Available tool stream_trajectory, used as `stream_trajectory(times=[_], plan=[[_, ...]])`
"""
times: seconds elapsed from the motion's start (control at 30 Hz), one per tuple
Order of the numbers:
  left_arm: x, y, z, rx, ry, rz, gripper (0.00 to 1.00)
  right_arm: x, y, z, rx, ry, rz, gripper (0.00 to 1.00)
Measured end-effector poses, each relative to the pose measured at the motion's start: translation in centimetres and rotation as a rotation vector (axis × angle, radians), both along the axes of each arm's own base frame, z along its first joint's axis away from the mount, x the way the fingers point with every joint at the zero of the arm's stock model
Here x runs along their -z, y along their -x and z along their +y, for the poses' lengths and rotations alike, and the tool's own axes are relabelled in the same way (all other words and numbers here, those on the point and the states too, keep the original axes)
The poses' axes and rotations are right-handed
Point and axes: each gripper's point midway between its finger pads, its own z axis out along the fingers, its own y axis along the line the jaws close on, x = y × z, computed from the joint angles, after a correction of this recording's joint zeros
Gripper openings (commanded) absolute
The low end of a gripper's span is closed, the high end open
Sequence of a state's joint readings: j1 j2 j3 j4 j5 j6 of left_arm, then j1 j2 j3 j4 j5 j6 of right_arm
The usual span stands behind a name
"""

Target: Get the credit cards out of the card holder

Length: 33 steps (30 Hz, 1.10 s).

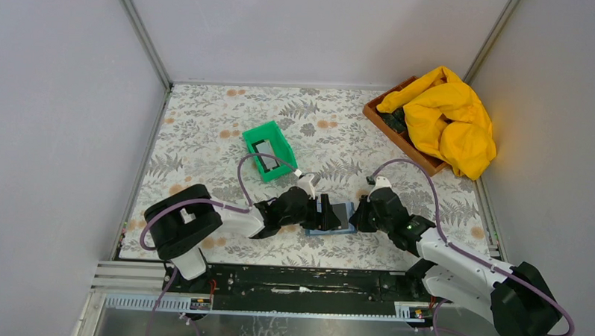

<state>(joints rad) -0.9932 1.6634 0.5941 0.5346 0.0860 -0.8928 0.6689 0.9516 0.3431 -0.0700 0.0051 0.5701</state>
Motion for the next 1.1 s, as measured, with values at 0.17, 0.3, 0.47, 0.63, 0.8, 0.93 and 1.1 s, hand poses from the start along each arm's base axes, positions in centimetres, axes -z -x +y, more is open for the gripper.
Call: stream_trajectory(times=[0.17,0.3,0.47,0.63,0.8,0.93,1.1], plan=[[0.0,-0.1,-0.1,0.000,0.005,-0.003,0.77,0.0,-0.2,0.5,-0.011,-0.014,-0.001,0.01],[0.0,-0.1,-0.1,0.000,0.005,-0.003,0.78,1.4,0.1,0.5,-0.016,0.002,0.037,0.00],[-0.1,-0.1,-0.1,-0.001,0.006,-0.003,0.78,2.0,0.2,0.5,-0.009,0.000,0.044,0.00],[0.0,-0.1,-0.2,-0.003,0.009,0.001,0.78,2.1,0.1,0.6,-0.007,-0.006,0.039,0.00],[0.0,-0.3,-0.6,-0.007,0.029,-0.004,0.78,2.1,-0.2,1.0,-0.005,-0.026,0.035,0.00],[0.1,-0.4,-0.7,-0.009,0.036,-0.001,0.71,2.1,-0.2,1.4,-0.010,-0.047,0.035,0.00],[0.2,-0.4,-0.7,-0.024,0.043,0.020,0.54,2.1,-0.2,1.5,-0.008,-0.056,0.032,0.00]])
